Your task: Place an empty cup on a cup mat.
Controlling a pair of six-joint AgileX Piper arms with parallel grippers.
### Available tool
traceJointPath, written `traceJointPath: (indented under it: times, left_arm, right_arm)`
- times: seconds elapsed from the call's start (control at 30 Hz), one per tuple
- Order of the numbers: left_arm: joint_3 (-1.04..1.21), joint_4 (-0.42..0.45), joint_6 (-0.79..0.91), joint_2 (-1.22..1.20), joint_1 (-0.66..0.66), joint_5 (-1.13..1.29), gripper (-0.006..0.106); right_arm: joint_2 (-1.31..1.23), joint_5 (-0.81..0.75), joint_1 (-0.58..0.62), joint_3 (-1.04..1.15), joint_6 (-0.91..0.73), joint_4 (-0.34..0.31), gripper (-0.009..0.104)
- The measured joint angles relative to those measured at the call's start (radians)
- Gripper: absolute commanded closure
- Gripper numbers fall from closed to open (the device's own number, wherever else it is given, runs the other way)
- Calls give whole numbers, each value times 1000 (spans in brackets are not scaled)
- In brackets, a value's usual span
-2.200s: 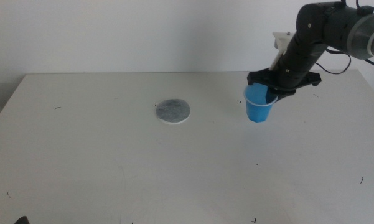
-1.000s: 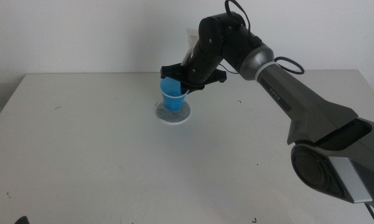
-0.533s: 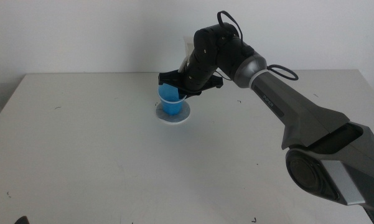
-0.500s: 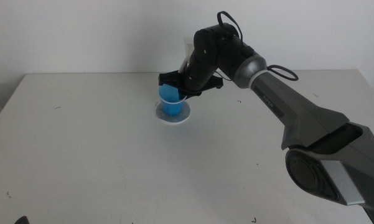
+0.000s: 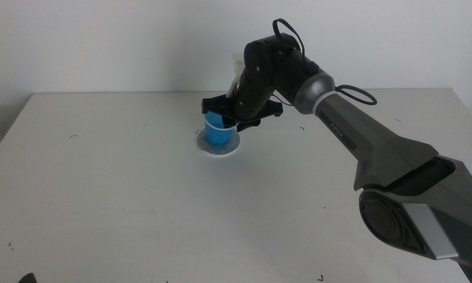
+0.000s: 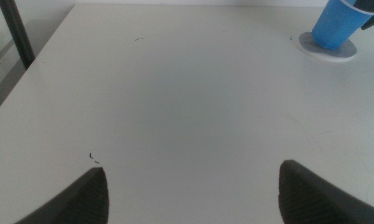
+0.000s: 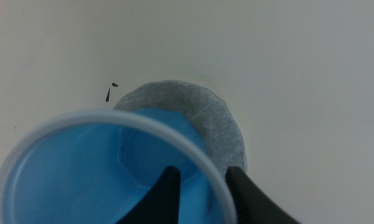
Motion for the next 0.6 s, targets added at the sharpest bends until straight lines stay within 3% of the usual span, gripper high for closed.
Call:
traceJointPath:
  times: [0.27,0.6]
  left_arm:
    - [0,0,0,0,0,0,-5]
    - [0,0,0,0,0,0,-5]
  right_arm:
    - [0,1,0,-27,0,0,34]
    - [0,79,0,-136,0,3,31]
